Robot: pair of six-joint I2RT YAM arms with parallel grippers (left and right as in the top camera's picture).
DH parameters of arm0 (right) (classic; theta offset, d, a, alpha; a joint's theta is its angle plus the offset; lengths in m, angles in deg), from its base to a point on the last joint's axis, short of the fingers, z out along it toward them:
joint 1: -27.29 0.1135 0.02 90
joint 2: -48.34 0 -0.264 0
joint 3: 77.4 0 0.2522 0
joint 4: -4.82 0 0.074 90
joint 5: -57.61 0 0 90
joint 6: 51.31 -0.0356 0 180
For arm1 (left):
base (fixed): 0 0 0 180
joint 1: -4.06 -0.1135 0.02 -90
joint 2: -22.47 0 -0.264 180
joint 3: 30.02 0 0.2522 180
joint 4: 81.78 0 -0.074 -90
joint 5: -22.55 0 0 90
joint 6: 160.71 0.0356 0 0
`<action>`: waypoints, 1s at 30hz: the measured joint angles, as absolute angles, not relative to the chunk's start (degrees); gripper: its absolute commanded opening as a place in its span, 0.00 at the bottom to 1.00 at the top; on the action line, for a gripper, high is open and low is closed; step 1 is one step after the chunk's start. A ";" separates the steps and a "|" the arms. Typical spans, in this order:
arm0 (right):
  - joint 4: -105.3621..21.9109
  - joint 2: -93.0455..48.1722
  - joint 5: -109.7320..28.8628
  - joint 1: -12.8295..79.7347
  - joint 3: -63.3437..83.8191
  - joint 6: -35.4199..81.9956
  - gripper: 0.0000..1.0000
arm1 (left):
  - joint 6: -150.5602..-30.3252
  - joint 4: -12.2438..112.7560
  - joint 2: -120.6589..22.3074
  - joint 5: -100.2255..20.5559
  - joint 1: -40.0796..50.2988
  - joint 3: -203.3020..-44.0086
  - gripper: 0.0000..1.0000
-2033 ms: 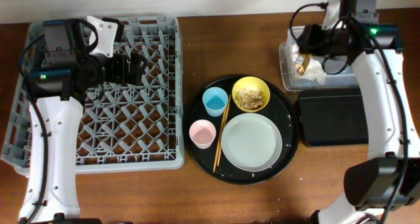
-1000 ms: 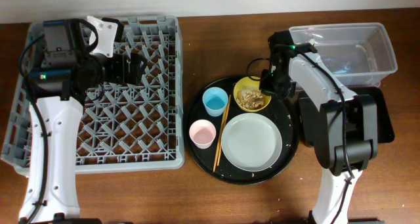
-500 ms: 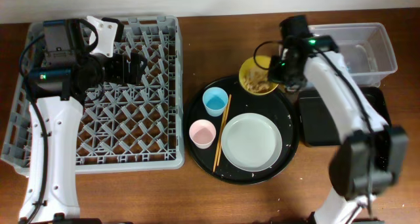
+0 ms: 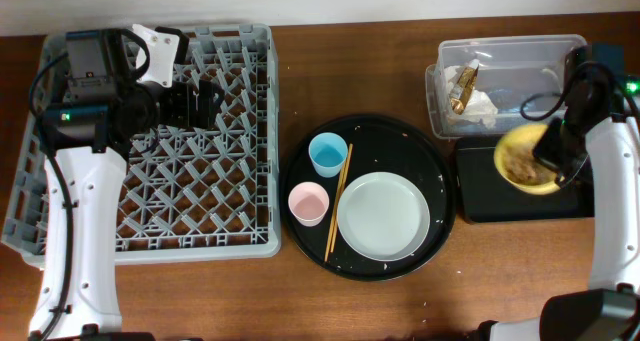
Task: Sort waste into correct bins and load items into the dishwasher rack
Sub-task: 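Grasp the yellow bowl rim with the right gripper, then tip the yellow bowl over the black tray to dump shells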
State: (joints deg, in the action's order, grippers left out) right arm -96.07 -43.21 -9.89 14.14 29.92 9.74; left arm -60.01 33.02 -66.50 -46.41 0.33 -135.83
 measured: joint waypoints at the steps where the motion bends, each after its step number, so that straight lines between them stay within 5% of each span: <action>1: -96.62 -43.21 -5.17 14.36 28.65 7.00 0.04 | -60.01 33.02 -66.50 -46.41 0.33 -135.83 0.99; 12: -86.57 -46.10 27.64 22.82 11.87 -2.61 0.04 | -60.01 33.02 -66.50 -46.41 0.33 -135.83 0.99; 30: -82.76 -60.81 54.37 30.73 11.76 16.25 0.04 | -60.01 33.02 -66.50 -46.41 0.33 -135.83 0.99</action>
